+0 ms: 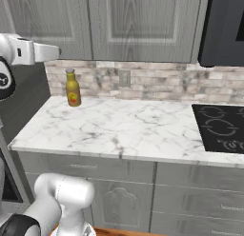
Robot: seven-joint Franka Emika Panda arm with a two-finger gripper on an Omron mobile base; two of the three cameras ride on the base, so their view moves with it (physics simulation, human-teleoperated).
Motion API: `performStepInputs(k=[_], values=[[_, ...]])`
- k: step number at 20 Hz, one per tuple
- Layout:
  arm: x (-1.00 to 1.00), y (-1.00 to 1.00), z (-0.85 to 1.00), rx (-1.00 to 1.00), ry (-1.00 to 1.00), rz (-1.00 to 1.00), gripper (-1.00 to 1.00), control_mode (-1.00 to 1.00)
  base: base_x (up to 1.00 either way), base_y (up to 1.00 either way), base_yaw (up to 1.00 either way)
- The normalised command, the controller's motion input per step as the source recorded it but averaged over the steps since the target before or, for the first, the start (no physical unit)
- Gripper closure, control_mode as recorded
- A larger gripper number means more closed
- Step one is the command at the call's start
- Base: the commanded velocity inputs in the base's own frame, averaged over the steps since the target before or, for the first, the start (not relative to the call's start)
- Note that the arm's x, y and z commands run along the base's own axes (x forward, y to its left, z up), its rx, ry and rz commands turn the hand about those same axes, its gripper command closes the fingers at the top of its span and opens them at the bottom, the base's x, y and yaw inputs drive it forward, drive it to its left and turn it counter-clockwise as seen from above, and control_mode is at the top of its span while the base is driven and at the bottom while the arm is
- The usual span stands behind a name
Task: Close all open cabinet doors.
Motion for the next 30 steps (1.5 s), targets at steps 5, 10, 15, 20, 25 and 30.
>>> performStepInputs(k=[5,10,15,20,25,30], values=[[-0.76,-0.33,0.0,0.08,0.02,0.09,-1.0,-1.0,0.0,0.0,0.0],[-0.39,-0.5,0.0,0.16,0.0,0.17,-1.0,-1.0,0.0,0.0,0.0],[-0.01,-0.39,0.0,0.19,0.0,0.2,-1.0,-1.0,0.0,0.0,0.0],[-0.39,-0.12,0.01,0.15,0.0,0.14,-1.0,-1.0,0.0,0.0,0.0],[-0.99,0.0,0.03,0.14,0.0,0.05,-1.0,-1.0,0.0,0.0,0.0],[-0.83,0.0,0.01,0.1,0.0,0.03,-1.0,-1.0,0.0,0.0,0.0]])
